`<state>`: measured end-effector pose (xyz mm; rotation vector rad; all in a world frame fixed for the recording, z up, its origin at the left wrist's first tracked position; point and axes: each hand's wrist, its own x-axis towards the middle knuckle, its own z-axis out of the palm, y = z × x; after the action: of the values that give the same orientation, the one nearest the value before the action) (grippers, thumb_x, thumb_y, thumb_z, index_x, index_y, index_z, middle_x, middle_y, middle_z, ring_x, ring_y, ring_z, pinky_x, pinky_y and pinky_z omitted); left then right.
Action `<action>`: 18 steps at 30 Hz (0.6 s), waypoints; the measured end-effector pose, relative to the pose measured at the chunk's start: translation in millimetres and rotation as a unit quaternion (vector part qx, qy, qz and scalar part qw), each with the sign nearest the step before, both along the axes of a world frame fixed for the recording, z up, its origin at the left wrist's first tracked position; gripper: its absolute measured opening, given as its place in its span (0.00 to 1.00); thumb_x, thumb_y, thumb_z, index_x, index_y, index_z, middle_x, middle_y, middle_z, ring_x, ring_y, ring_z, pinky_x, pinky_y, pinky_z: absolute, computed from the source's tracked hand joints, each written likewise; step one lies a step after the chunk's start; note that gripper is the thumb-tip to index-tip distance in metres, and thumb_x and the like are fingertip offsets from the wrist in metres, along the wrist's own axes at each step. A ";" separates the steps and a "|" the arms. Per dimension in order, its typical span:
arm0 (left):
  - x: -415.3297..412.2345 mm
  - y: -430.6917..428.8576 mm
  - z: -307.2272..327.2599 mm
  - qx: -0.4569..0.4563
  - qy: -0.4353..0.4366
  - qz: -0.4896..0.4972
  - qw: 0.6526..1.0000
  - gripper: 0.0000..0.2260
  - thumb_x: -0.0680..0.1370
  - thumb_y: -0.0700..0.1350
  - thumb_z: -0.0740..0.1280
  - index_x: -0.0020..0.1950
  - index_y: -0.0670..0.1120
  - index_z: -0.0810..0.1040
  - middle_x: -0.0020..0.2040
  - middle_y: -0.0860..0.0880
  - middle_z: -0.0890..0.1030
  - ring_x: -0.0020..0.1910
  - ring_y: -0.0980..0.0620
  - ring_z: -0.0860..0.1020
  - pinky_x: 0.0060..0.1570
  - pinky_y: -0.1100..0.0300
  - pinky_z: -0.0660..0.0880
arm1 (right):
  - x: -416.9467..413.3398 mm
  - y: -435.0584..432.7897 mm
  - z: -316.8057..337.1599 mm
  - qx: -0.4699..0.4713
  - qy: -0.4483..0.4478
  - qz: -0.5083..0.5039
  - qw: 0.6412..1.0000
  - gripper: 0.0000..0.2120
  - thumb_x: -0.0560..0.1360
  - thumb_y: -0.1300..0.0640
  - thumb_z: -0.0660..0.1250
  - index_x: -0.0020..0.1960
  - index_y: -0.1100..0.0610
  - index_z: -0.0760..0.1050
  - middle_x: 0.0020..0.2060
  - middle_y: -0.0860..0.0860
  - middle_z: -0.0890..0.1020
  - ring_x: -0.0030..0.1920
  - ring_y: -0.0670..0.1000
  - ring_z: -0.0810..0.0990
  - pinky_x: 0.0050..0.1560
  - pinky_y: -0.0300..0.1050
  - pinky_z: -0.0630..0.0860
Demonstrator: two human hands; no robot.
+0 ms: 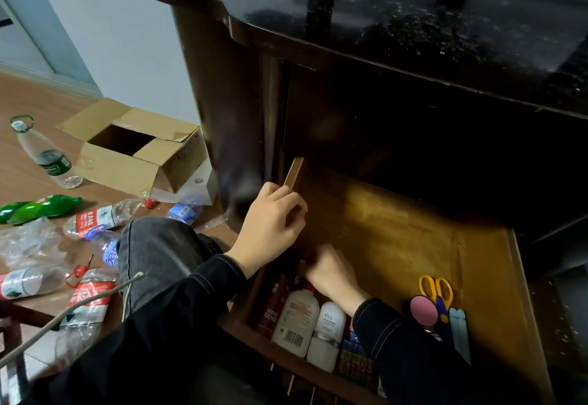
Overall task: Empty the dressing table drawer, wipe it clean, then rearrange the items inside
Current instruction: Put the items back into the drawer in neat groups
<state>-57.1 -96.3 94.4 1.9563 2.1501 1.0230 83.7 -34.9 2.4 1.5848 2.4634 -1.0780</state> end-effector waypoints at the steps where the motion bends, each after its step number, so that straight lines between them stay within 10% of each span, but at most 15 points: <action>1: 0.1 0.0 0.2 0.001 -0.001 -0.001 1.000 0.04 0.74 0.37 0.70 0.47 0.43 0.82 0.43 0.49 0.79 0.45 0.48 0.68 0.44 0.64 0.61 | 0.2 -0.7 -0.5 0.000 0.003 -0.003 1.000 0.06 0.78 0.47 0.69 0.52 0.48 0.77 0.42 0.44 0.82 0.40 0.47 0.81 0.38 0.44 0.78; 18: -1.0 -1.6 -3.0 0.001 0.009 -0.010 1.000 0.05 0.74 0.38 0.70 0.48 0.45 0.83 0.46 0.51 0.80 0.47 0.51 0.67 0.45 0.65 0.62 | 11.2 2.3 13.9 0.002 -0.013 0.019 1.000 0.09 0.78 0.52 0.68 0.58 0.49 0.77 0.45 0.45 0.82 0.40 0.47 0.82 0.35 0.44 0.78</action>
<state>-58.1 -97.9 91.4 1.9913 2.1356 1.0093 95.0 -32.6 16.3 1.5357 2.4700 -1.0419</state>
